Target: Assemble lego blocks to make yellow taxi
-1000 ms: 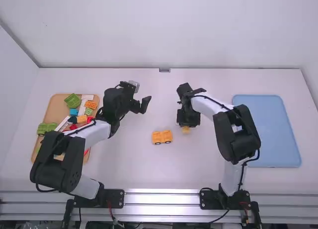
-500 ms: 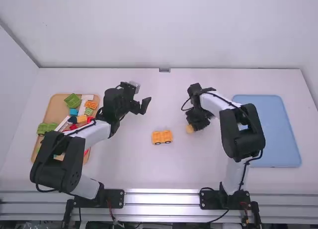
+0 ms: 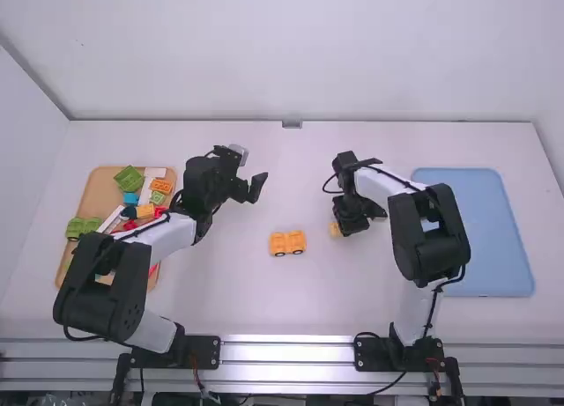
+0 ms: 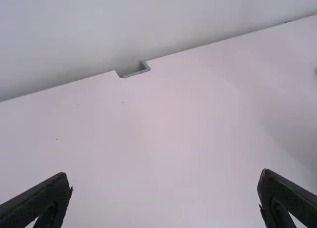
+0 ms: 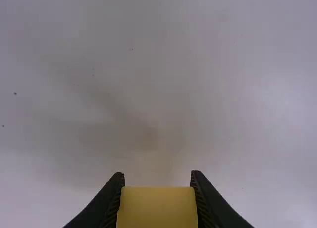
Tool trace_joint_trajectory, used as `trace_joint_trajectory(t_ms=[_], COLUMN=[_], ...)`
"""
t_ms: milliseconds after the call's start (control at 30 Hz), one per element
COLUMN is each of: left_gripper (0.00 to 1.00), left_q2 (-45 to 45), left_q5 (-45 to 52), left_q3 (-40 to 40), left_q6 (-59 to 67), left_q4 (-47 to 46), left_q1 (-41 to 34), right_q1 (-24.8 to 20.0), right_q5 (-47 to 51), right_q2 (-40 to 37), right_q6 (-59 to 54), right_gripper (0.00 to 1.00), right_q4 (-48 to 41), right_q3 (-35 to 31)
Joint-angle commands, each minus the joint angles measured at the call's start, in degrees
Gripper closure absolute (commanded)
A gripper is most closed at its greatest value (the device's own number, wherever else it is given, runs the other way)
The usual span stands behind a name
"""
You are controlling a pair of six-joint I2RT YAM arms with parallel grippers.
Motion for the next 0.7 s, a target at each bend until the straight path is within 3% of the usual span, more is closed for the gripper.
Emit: trace_joint_trajectory(t_ms=[0, 233, 433, 667], left_gripper=[0.01, 0.01, 0.01, 0.01], left_q2=[-1.40, -1.40, -1.40, -1.40], left_q5=[0.17, 0.20, 0.20, 0.20], left_q3=[0.79, 0.79, 0.76, 0.74], left_q6=[0.55, 0.33, 0.37, 0.37], left_q4=[-0.13, -0.68, -0.92, -1.09], left_q1=[-0.15, -0.15, -0.15, 0.24], right_q1=[1.42, 5.88, 5.79, 4.46], right_q5=[1.95, 8.50, 5.25, 1.38], right_q2=[0.87, -1.79, -1.81, -1.81], right_q6=[3.93, 4.72, 1.90, 3.67], right_gripper=[1.00, 1.00, 0.95, 1.00], right_q4=[-2.14, -0.04, 5.62, 9.20], right_q3=[-0.81, -0.81, -2.69, -5.60])
